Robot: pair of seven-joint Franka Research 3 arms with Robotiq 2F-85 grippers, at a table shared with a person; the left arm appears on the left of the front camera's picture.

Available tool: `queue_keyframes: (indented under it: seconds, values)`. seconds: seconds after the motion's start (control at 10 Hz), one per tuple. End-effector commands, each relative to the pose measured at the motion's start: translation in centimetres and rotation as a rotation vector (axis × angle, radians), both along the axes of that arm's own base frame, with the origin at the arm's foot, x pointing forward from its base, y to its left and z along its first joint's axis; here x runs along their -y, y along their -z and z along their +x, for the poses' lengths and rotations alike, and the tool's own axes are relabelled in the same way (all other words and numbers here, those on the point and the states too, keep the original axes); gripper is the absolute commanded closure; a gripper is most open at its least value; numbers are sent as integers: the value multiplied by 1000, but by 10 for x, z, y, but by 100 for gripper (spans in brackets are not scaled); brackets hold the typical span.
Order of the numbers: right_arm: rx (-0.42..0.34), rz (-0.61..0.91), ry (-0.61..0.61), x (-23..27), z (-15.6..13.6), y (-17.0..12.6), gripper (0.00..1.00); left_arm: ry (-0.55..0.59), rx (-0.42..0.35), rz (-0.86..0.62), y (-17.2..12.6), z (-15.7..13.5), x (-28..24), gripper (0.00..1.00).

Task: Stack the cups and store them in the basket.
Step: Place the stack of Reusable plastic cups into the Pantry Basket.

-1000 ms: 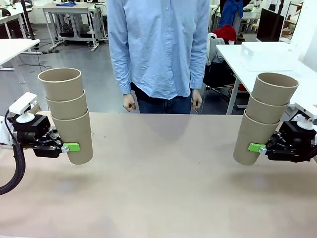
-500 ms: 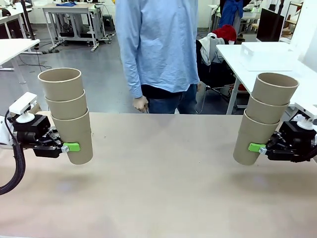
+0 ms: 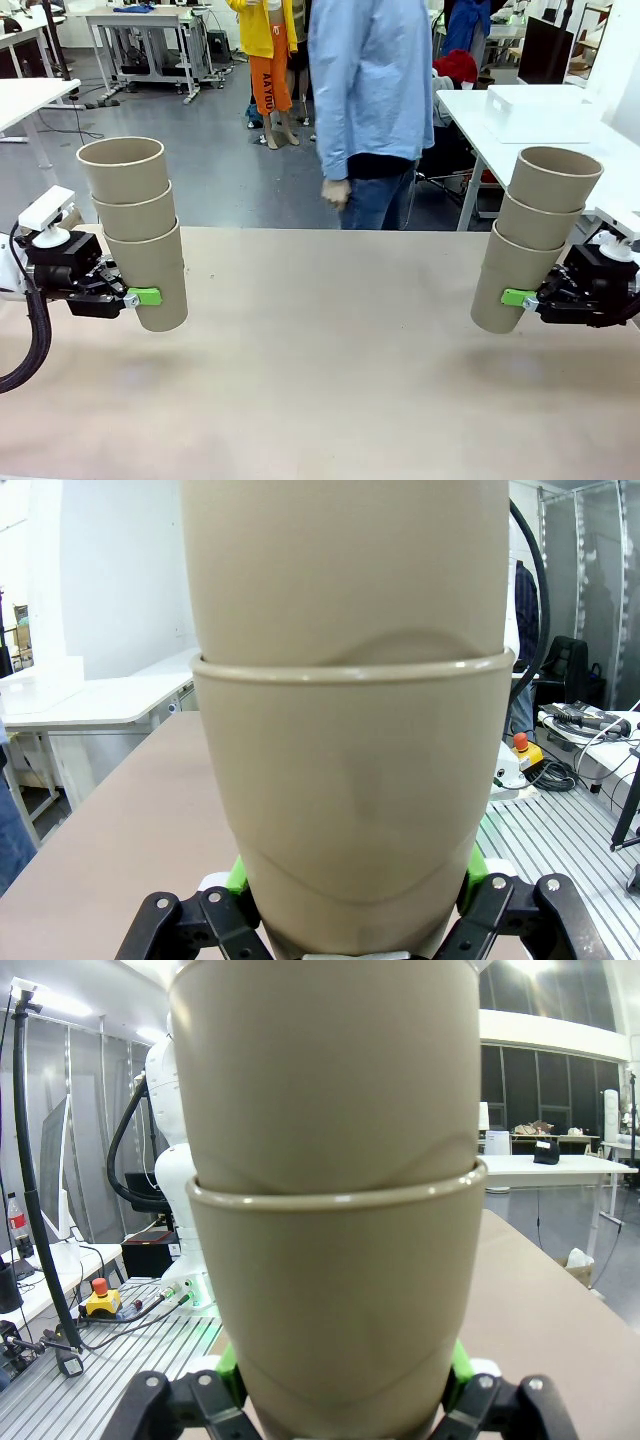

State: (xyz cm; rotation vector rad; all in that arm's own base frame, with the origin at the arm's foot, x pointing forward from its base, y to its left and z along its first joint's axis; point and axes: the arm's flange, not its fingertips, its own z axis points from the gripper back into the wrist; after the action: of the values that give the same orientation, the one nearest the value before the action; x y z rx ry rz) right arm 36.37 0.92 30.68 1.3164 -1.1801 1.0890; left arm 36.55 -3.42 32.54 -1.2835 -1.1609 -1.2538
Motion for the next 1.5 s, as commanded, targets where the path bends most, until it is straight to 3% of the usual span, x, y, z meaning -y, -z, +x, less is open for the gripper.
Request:
queue_keyframes:
  seconds: [0.0, 1.4]
  values:
    - [3, 3, -3, 0, 0, -6, 15, 2, 1, -8, -5, -1, 0, 16]
    - [3, 3, -3, 0, 0, -6, 15, 2, 1, -8, -5, -1, 0, 16]
